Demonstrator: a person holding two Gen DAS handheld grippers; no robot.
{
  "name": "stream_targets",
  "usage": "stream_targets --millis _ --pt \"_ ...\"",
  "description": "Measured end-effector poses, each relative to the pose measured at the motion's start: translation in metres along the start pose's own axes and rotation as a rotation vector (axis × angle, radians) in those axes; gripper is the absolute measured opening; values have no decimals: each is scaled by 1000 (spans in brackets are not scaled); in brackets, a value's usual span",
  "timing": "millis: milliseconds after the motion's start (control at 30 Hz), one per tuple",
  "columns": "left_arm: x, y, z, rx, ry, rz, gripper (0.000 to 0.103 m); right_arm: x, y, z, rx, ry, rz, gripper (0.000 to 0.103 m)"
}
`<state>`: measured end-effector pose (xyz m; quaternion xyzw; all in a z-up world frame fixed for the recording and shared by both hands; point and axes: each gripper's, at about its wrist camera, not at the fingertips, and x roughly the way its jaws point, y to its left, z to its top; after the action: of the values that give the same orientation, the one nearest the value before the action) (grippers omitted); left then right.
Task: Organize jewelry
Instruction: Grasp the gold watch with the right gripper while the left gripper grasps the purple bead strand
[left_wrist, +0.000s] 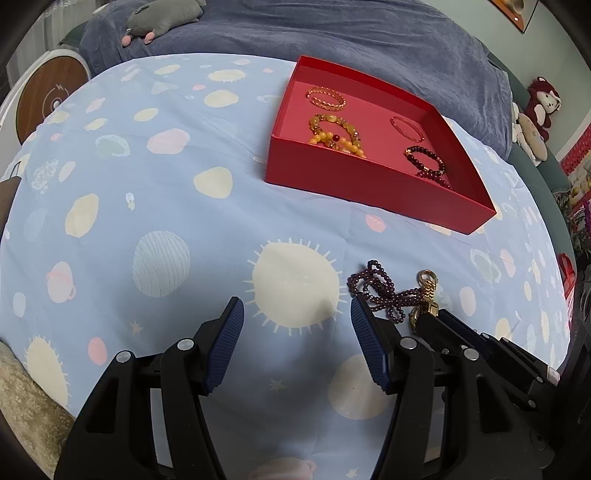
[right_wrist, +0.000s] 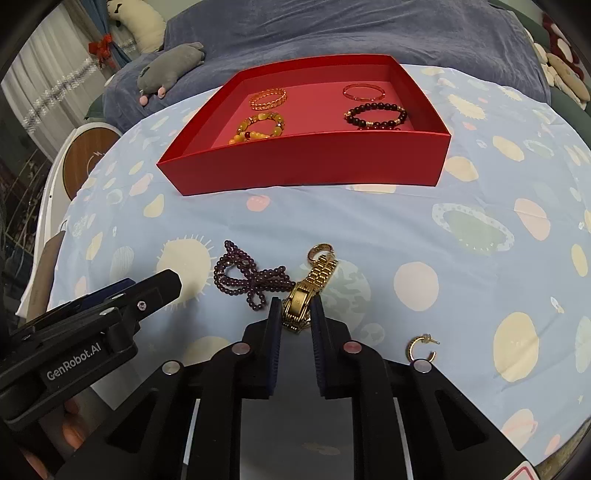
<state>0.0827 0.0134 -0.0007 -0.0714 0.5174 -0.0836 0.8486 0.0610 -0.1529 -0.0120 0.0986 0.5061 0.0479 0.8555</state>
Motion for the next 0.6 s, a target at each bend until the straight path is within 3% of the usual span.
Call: stream_targets --millis 500,600 --pt "14 -42 10 68 -6 -28 57 -27 -31 -14 75 -35 -13 11" --pt "22 -48 10 54 5 -35 47 -29 -38 -15 86 -33 -8 11"
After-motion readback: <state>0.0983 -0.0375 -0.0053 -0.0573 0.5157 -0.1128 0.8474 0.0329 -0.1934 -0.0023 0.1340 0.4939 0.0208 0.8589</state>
